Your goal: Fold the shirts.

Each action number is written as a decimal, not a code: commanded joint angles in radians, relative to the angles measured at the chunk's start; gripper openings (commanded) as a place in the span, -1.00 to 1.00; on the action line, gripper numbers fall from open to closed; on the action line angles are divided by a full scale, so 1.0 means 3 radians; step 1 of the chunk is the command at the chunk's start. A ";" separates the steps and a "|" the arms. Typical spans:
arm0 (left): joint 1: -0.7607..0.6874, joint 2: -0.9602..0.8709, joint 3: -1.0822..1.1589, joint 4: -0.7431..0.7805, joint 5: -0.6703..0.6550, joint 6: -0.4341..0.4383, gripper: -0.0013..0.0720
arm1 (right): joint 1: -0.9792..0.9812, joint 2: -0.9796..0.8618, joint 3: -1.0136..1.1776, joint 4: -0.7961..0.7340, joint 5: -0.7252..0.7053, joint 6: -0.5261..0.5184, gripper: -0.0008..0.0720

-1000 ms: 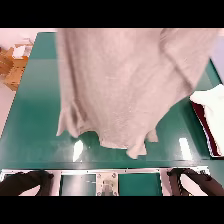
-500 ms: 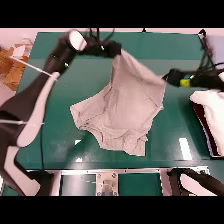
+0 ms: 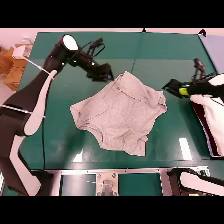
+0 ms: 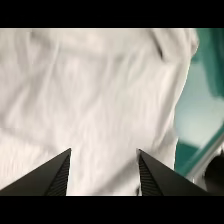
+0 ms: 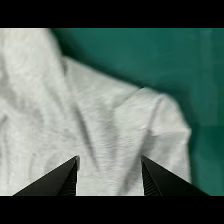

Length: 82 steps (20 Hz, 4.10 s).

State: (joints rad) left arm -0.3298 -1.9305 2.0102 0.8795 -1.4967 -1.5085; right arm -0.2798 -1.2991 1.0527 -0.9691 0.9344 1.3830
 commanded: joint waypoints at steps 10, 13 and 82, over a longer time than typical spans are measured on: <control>-0.0123 0.2177 -0.3875 -0.0127 0.0916 -0.0006 0.35 | -0.0682 -0.0244 0.0047 0.0000 0.0492 -0.0058 0.26; -0.0301 0.2458 -0.4737 -0.0961 0.1666 0.0064 0.35 | -0.0680 -0.0509 0.0047 0.0000 0.0495 -0.0192 0.26; 0.1086 0.2007 -0.4340 -0.0481 0.1652 0.0871 -0.91 | -0.0015 0.0136 -0.1489 0.0637 0.0919 -0.0425 0.41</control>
State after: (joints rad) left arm -0.0006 -1.3300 0.7055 0.7429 -0.9112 -1.2892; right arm -0.2840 -1.2591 0.6048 -0.7773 1.2087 1.2648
